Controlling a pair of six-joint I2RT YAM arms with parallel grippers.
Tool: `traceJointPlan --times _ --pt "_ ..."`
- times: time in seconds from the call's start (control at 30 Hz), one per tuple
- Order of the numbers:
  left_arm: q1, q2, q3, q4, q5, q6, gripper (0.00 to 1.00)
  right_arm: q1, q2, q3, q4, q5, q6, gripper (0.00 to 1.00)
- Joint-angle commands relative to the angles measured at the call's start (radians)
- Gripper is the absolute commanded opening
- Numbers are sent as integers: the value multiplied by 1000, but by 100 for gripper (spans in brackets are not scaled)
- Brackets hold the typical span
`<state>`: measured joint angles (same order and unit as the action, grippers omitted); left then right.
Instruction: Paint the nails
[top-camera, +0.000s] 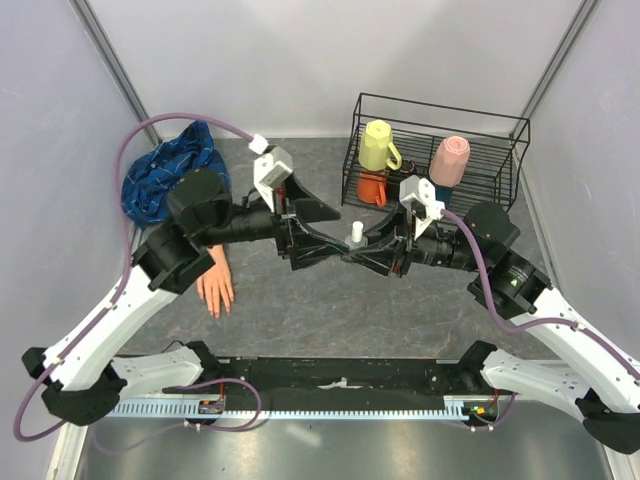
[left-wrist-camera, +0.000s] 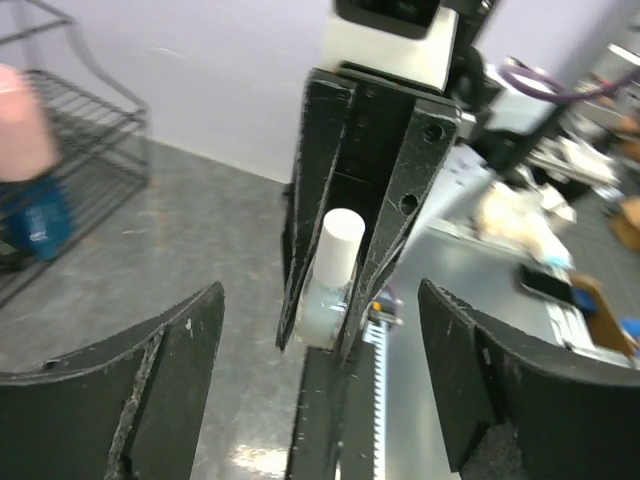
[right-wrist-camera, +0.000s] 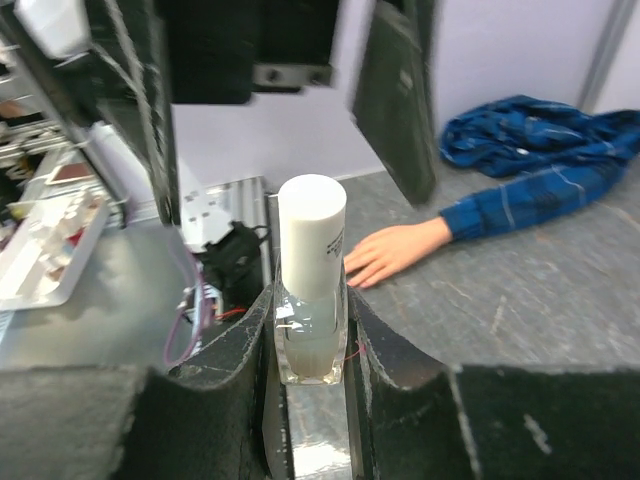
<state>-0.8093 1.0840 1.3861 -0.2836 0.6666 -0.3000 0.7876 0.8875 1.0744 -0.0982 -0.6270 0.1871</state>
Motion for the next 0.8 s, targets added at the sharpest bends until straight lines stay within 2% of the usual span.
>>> traceJointPlan --times 0.0,0.1,0.3,0.5,0.77 --pt "-1 -107 -21 -39 -333 12 85 -4 24 62 -15 177 -43 0" --pt "-1 -154 -73 27 -403 -10 80 -5 47 73 -17 251 -44 0" --pt "-1 -147 -157 194 -420 -60 70 -4 108 110 -5 302 -43 0" --pt "-4 -79 -153 277 -440 -50 61 -4 145 131 -5 316 -41 0" --pt "-10 -38 -145 304 -446 -5 57 -4 163 142 -6 319 -26 0"
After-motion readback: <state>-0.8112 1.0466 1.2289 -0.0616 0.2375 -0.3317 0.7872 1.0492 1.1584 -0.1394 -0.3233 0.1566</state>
